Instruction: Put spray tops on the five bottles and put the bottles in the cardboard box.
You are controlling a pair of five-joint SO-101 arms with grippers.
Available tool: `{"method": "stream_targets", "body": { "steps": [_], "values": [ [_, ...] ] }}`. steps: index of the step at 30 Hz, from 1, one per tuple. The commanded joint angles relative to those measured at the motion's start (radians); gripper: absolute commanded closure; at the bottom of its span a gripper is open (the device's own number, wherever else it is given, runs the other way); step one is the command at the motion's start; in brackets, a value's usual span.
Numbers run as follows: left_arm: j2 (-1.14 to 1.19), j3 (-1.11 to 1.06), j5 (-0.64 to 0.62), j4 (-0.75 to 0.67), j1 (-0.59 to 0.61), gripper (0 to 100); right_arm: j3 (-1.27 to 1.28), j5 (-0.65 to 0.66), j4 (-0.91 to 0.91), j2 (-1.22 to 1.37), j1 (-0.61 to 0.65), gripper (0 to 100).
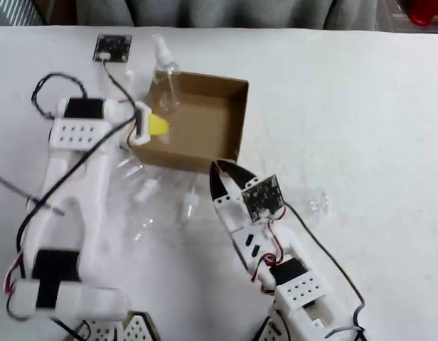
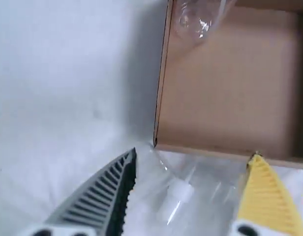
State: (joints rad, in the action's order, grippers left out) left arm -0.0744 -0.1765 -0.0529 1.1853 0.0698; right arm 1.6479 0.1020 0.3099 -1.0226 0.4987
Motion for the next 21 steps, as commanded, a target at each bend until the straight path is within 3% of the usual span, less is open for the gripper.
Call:
{"method": "stream_targets", "body": {
  "steps": [1,15,21],
  "values": [
    [-0.257,-0.203,-0.008,-0.063,0.035,67,-0.04,0.012,-0.008,-0.005,0.005,98.3],
    [-0.668,-0.746,-0.008,-0.068,0.245,67,-0.038,0.012,-0.01,-0.004,0.01,98.3],
    [-0.808,-0.904,-0.014,-0.12,0.248,67,-0.031,0.011,-0.01,-0.004,0.01,98.3]
  ]
}}
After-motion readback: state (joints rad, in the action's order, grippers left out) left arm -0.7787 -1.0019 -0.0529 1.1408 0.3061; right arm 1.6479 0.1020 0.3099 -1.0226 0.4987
